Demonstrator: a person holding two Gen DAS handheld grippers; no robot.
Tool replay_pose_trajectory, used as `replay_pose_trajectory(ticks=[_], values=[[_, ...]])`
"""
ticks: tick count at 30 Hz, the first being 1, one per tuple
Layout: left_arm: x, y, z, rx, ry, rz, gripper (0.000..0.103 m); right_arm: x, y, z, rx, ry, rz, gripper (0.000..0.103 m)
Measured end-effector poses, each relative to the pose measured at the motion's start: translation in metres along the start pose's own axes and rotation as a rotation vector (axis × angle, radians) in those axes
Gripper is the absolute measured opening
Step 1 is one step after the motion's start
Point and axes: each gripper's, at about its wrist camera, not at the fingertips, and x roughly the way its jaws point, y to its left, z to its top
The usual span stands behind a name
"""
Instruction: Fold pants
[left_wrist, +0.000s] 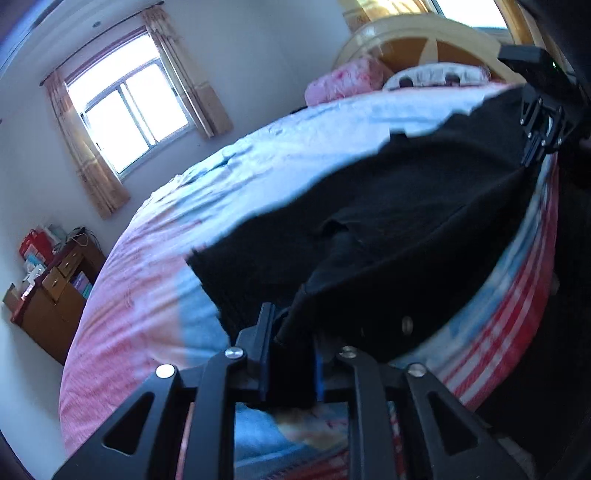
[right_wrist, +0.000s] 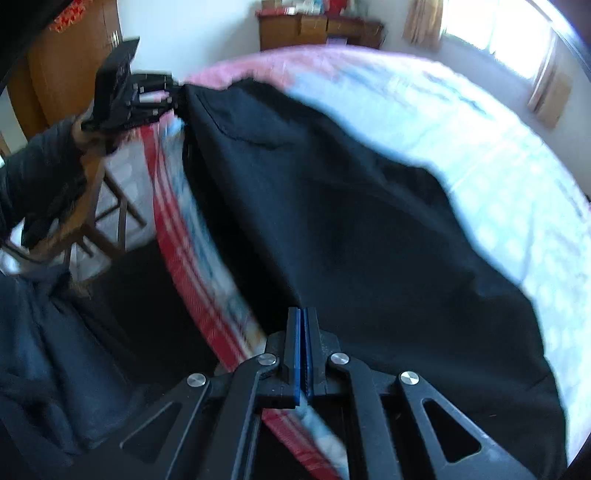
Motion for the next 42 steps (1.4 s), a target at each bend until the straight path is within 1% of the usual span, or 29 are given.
replay_pose_trajectory(ticks=[2, 4, 5, 6, 8, 10, 13, 17, 19, 20, 21, 23, 25, 26, 27, 28, 29, 30, 32, 36, 37, 38, 40, 42], values=[[-0.001, 0.001, -0.002, -0.042, -0.004, -0.014, 0.027, 0.017, 0.000, -0.002, 0.013, 0.037, 0.012, 0.001], [-0.007, 0.002, -0.003, -0.051, -0.008, -0.015, 0.031, 0.019, -0.001, -0.004, 0.021, 0.049, 0.018, 0.001], [-0.010, 0.003, -0.004, -0.053, -0.004, -0.011, 0.041, 0.019, -0.002, -0.003, 0.021, 0.055, 0.024, 0.002], [-0.011, 0.003, -0.005, -0.055, 0.001, -0.005, 0.060, 0.018, -0.002, -0.002, 0.015, 0.063, 0.031, 0.002], [-0.014, 0.003, -0.009, -0.052, 0.006, 0.048, 0.083, 0.021, -0.003, -0.001, -0.007, 0.081, 0.035, 0.002], [-0.015, 0.006, -0.014, -0.035, 0.022, 0.045, 0.085, 0.020, -0.005, -0.001, -0.007, 0.085, 0.045, 0.003], [-0.020, 0.010, -0.022, -0.012, 0.053, 0.070, 0.091, 0.016, -0.007, 0.005, -0.016, 0.092, 0.065, 0.003], [-0.024, 0.022, -0.034, -0.009, 0.099, 0.126, 0.091, -0.014, -0.029, 0.007, 0.018, 0.029, 0.092, 0.004], [-0.025, 0.034, -0.038, -0.061, 0.106, 0.144, 0.091, -0.026, -0.043, 0.009, 0.050, 0.007, 0.097, 0.005], [-0.028, 0.042, -0.039, -0.110, 0.101, 0.151, 0.091, -0.030, -0.047, 0.010, 0.060, -0.004, 0.096, 0.005], [-0.030, 0.045, -0.039, -0.138, 0.094, 0.151, 0.091, -0.034, -0.051, 0.012, 0.074, -0.023, 0.094, 0.006], [-0.037, 0.051, -0.034, -0.191, 0.062, 0.152, 0.091, -0.042, -0.061, 0.015, 0.115, -0.075, 0.088, 0.006], [-0.043, 0.051, -0.028, -0.219, 0.036, 0.150, 0.091, -0.046, -0.077, 0.020, 0.182, -0.114, 0.113, 0.008], [-0.047, 0.053, -0.023, -0.239, 0.021, 0.151, 0.091, -0.047, -0.087, 0.023, 0.218, -0.130, 0.126, 0.013], [-0.049, 0.055, -0.021, -0.251, 0.014, 0.154, 0.091, -0.047, -0.093, 0.029, 0.251, -0.145, 0.124, 0.034], [-0.053, 0.055, -0.016, -0.267, -0.001, 0.154, 0.092, -0.048, -0.104, 0.034, 0.288, -0.166, 0.122, 0.057], [-0.055, 0.054, -0.010, -0.277, -0.015, 0.152, 0.093, -0.049, -0.111, 0.037, 0.314, -0.184, 0.124, 0.063], [-0.056, 0.052, -0.002, -0.293, -0.031, 0.150, 0.095, -0.050, -0.121, 0.042, 0.348, -0.210, 0.128, 0.063], [-0.056, 0.042, 0.015, -0.306, -0.057, 0.138, 0.096, -0.043, -0.137, 0.055, 0.396, -0.209, 0.121, 0.063], [-0.056, 0.026, 0.044, -0.256, -0.100, 0.159, 0.097, -0.028, -0.153, 0.081, 0.432, -0.222, 0.159, 0.063], [-0.056, 0.026, 0.049, -0.251, -0.104, 0.161, 0.098, -0.022, -0.155, 0.088, 0.434, -0.219, 0.158, 0.060], [-0.058, 0.027, 0.051, -0.249, -0.109, 0.164, 0.101, -0.017, -0.159, 0.093, 0.444, -0.212, 0.156, 0.058], [-0.061, 0.036, 0.049, -0.254, -0.109, 0.182, 0.102, -0.005, -0.162, 0.101, 0.465, -0.200, 0.171, 0.056], [-0.059, 0.049, 0.042, -0.269, -0.072, 0.224, 0.102, 0.006, -0.167, 0.106, 0.486, -0.181, 0.197, 0.054]])
